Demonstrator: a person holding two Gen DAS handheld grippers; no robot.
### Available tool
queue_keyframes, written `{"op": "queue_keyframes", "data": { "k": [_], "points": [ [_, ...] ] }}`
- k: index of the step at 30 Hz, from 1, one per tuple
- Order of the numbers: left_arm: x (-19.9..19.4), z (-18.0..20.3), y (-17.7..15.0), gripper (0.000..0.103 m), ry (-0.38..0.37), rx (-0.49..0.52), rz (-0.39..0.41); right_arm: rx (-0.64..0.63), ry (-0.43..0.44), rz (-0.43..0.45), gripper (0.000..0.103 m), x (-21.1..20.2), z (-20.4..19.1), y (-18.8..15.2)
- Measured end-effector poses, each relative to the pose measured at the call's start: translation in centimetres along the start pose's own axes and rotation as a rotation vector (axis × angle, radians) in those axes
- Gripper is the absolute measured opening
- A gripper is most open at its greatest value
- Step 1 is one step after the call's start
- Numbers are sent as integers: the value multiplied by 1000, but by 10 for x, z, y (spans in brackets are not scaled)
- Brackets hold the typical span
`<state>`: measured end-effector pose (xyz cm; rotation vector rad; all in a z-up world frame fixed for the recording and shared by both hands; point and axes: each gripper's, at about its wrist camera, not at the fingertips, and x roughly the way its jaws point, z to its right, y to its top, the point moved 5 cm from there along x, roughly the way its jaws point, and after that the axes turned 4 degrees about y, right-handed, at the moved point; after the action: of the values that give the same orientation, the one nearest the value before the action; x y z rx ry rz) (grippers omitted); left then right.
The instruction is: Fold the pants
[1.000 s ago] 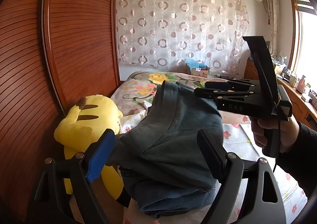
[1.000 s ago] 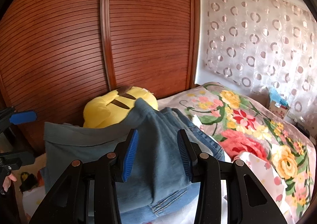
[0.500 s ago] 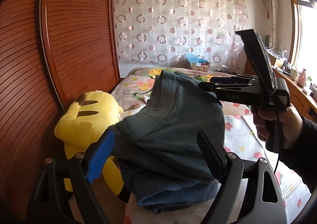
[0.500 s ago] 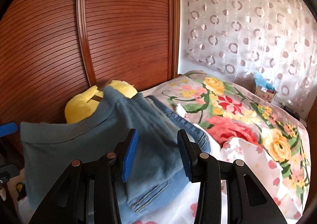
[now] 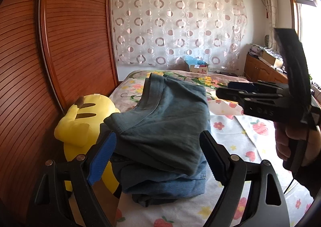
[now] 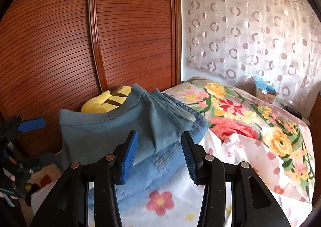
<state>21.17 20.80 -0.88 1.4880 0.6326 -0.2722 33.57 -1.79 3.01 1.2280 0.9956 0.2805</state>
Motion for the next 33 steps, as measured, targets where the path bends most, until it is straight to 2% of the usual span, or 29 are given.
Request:
{"op": "queue_keyframes", "data": {
  "k": [23,26,33],
  "points": [
    [-66,64,9,86,-133,85,75,64,-155,95,48,-152,-33,-48],
    [-78,76,8,86,-176,84,93,83,-187,107,53,-172,-37,-54],
    [-103,98,3,86,-184,83,111,119,-244,150,60,-218,-57,-71]
  ]
}}
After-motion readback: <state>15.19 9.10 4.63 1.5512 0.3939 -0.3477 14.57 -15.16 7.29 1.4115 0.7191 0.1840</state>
